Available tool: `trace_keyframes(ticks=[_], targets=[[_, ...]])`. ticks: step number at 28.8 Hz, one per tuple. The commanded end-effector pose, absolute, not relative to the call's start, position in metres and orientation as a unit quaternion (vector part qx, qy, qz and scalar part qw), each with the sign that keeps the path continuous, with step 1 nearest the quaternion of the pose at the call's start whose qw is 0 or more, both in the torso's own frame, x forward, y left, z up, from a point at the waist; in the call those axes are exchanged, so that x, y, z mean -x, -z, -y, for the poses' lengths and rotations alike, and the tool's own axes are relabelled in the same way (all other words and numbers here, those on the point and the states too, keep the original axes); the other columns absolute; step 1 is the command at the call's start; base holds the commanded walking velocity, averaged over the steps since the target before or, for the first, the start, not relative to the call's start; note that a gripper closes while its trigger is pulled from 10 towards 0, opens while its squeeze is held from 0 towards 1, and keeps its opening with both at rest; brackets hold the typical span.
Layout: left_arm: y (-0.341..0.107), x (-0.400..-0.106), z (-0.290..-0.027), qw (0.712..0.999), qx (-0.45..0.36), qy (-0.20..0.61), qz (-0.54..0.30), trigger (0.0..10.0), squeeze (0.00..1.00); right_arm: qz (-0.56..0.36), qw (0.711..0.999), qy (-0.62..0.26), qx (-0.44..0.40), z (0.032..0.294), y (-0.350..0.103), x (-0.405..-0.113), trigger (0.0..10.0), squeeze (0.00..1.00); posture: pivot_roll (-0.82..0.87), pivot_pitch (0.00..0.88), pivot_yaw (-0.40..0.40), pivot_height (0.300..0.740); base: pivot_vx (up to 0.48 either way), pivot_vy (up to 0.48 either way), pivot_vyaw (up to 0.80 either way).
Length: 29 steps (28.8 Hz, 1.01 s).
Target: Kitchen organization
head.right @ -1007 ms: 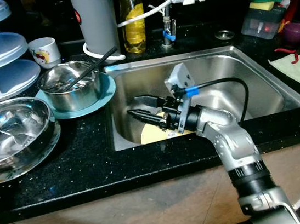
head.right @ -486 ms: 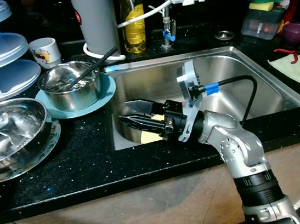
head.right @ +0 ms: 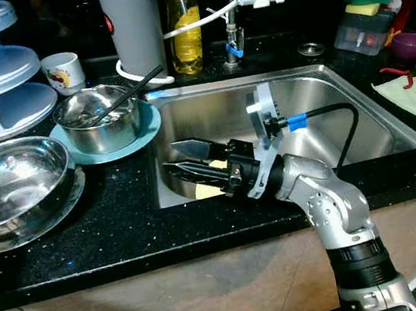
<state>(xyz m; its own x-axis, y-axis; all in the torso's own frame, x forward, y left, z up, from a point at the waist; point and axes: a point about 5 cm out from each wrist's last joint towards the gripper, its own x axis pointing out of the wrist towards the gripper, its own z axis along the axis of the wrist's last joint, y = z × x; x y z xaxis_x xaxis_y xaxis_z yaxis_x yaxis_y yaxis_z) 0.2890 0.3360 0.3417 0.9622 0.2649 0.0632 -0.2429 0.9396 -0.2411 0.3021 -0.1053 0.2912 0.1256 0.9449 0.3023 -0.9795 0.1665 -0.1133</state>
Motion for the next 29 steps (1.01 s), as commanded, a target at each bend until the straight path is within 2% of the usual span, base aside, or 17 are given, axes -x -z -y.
trace_keyframes(ticks=[1, 13, 14, 16, 17, 18, 20, 24, 26, 28, 29], targets=[[-0.34, -0.289, -0.34, 0.982, 0.12, -0.14, 0.05, 0.0, 0.0, 0.159, 0.747, -0.644, -0.055, 0.108, -0.293, -0.299, 10.0, 0.0, 0.05, 0.19, -0.036, 0.74, 0.0, 0.0, 0.0], [-0.351, -0.291, -0.338, 0.977, 0.134, -0.13, 0.102, 0.0, 0.0, 0.165, 0.753, -0.634, -0.057, 0.112, -0.295, -0.301, 10.0, 0.0, 0.05, 0.197, -0.035, 0.74, 0.0, 0.0, 0.0], [-0.36, -0.292, -0.333, 0.971, 0.168, -0.108, 0.133, 0.0, 0.0, 0.17, 0.754, -0.631, -0.061, 0.113, -0.298, -0.302, 10.0, 0.0, 0.05, 0.197, -0.035, 0.74, 0.0, 0.0, 0.0], [-0.363, -0.292, -0.331, 0.968, 0.18, -0.098, 0.144, 0.0, 0.0, 0.172, 0.755, -0.63, -0.062, 0.114, -0.298, -0.302, 10.0, 0.0, 0.05, 0.197, -0.035, 0.74, 0.0, 0.0, 0.0], [-0.372, -0.292, -0.324, 0.963, 0.203, -0.064, 0.166, 0.0, 0.0, 0.174, 0.756, -0.628, -0.062, 0.114, -0.299, -0.302, 10.0, 0.0, 0.05, 0.197, -0.035, 0.74, 0.0, 0.0, 0.0], [-0.372, -0.292, -0.324, 0.963, 0.203, -0.064, 0.166, 0.0, 0.0, 0.174, 0.756, -0.628, -0.062, 0.114, -0.299, -0.302, 10.0, 0.0, 0.05, 0.197, -0.035, 0.74, 0.0, 0.0, 0.0], [-0.38, -0.291, -0.313, 0.953, 0.24, -0.01, 0.185, 0.0, 0.0, 0.175, 0.758, -0.625, -0.063, 0.115, -0.299, -0.303, 10.0, 0.0, 0.05, 0.196, -0.031, 0.74, 0.0, 0.0, 0.0], [-0.383, -0.291, -0.306, 0.946, 0.261, 0.018, 0.192, 0.0, 0.0, 0.178, 0.758, -0.624, -0.071, 0.116, -0.3, -0.303, 10.0, 0.0, 0.05, 0.197, -0.033, 0.74, 0.0, 0.0, 0.0], [-0.386, -0.293, -0.297, 0.93, 0.299, 0.061, 0.206, 0.0, 0.0, 0.187, 0.759, -0.616, -0.094, 0.119, -0.304, -0.304, 10.0, 0.0, 0.05, 0.199, -0.032, 0.74, 0.0, 0.0, 0.0], [-0.39, -0.297, -0.287, 0.898, 0.361, 0.098, 0.233, 0.0, 0.0, 0.208, 0.772, -0.583, -0.145, 0.123, -0.312, -0.309, 10.0, 0.0, 0.05, 0.2, -0.029, 0.74, 0.0, 0.0, 0.0], [-0.39, -0.297, -0.287, 0.898, 0.361, 0.098, 0.233, 0.0, 0.0, 0.208, 0.772, -0.583, -0.145, 0.123, -0.312, -0.309, 10.0, 0.0, 0.05, 0.2, -0.029, 0.74, 0.0, 0.0, 0.0]])
